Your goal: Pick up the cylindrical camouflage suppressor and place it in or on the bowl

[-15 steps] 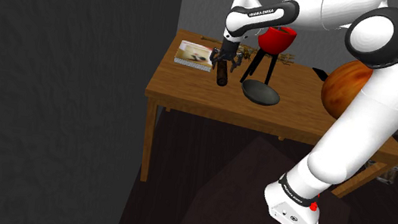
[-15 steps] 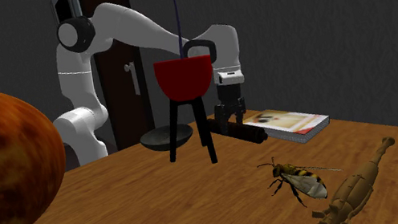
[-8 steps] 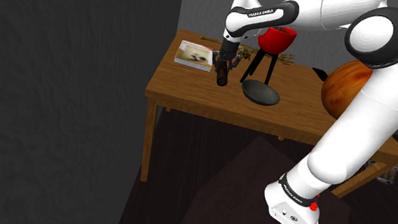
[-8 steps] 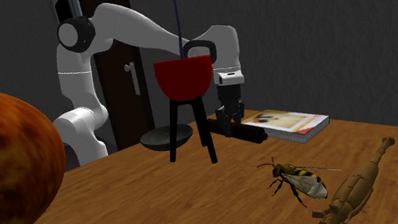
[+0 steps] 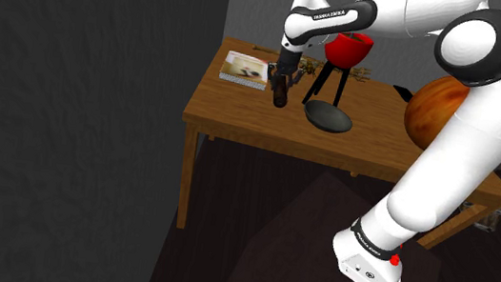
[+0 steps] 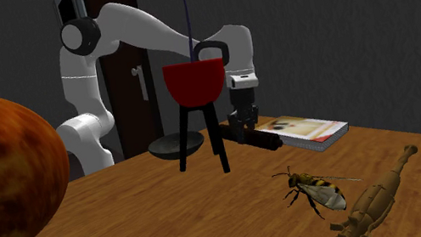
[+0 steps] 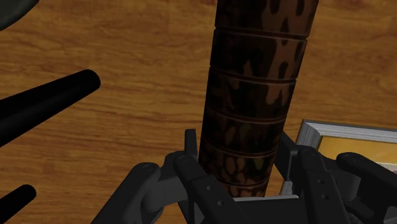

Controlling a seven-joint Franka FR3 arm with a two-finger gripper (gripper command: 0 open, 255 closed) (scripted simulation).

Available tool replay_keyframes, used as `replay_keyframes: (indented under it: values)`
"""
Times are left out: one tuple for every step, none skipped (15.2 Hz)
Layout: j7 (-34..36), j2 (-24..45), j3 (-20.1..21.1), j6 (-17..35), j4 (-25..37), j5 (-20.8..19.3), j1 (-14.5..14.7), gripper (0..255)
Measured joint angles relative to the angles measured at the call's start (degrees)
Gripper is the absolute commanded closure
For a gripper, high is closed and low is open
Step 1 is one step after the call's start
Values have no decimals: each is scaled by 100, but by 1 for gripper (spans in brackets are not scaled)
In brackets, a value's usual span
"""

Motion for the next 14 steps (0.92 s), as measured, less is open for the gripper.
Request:
replay_keyframes:
  values:
    - [0, -9, 1, -55, 41, 0, 2, 255]
    - [-2, -33, 2, -123, 83, -1, 3, 255]
    - [-8, -58, 1, -205, 141, -1, 2, 255]
    - [-11, -75, 0, -267, 185, -1, 1, 255]
    - [-9, -110, 1, -339, 221, -3, 4, 255]
    - [-16, -123, 0, -398, 268, -3, 2, 255]
    - [-17, -155, -1, -476, 313, -4, 2, 255]
    - [-15, -149, 2, -562, 407, -2, 5, 255]
    - [-26, -192, -1, -638, 440, -4, 2, 255]
    - [-21, -222, 1, -700, 471, -6, 6, 255]
    - [-17, -226, 4, -780, 548, -5, 10, 255]
    - [-17, -239, 6, -864, 618, -5, 11, 255]
    - [-24, -237, 4, -941, 697, -4, 10, 255]
    - [-30, -264, 2, -1005, 734, -5, 7, 255]
